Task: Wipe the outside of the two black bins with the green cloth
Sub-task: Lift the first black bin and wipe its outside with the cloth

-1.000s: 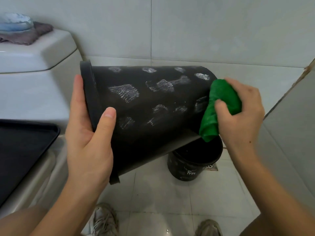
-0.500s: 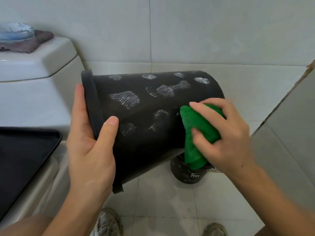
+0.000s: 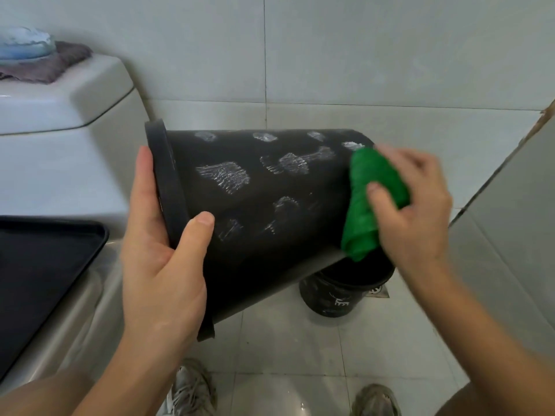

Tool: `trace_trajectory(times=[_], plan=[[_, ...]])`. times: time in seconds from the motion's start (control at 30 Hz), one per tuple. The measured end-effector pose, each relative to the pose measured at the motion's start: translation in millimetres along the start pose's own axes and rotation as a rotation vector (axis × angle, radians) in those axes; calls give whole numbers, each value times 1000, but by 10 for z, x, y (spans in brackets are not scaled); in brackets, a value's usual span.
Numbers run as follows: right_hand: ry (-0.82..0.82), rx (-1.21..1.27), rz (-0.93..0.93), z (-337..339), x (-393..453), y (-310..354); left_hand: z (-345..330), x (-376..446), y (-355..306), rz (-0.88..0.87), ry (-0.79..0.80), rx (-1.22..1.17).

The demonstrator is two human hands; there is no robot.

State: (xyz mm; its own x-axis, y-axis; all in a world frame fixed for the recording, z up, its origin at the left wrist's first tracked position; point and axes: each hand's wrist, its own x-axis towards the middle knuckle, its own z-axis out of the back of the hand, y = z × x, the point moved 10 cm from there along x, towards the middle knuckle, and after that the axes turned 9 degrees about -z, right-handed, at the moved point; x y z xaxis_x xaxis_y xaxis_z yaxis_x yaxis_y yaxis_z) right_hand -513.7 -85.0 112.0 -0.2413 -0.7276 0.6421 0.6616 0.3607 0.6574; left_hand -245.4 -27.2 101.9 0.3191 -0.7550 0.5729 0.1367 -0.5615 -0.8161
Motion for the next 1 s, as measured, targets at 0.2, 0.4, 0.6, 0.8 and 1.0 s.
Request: trace_trajectory(times=[0.2, 0.4, 0.6, 0.8, 1.0], plan=[[-4, 53, 29, 36, -127, 190, 60, 51, 27, 7, -40, -76], [-98, 53, -29, 209, 70, 43, 9, 54, 2, -3, -46, -107], [150, 32, 217, -193, -328, 487, -80, 4, -9, -22, -7, -33], [-92, 54, -197, 108, 129, -99, -138, -77, -72, -34, 6, 35], [150, 111, 272, -320, -660, 805, -187, -58, 24, -37, 8, -30]])
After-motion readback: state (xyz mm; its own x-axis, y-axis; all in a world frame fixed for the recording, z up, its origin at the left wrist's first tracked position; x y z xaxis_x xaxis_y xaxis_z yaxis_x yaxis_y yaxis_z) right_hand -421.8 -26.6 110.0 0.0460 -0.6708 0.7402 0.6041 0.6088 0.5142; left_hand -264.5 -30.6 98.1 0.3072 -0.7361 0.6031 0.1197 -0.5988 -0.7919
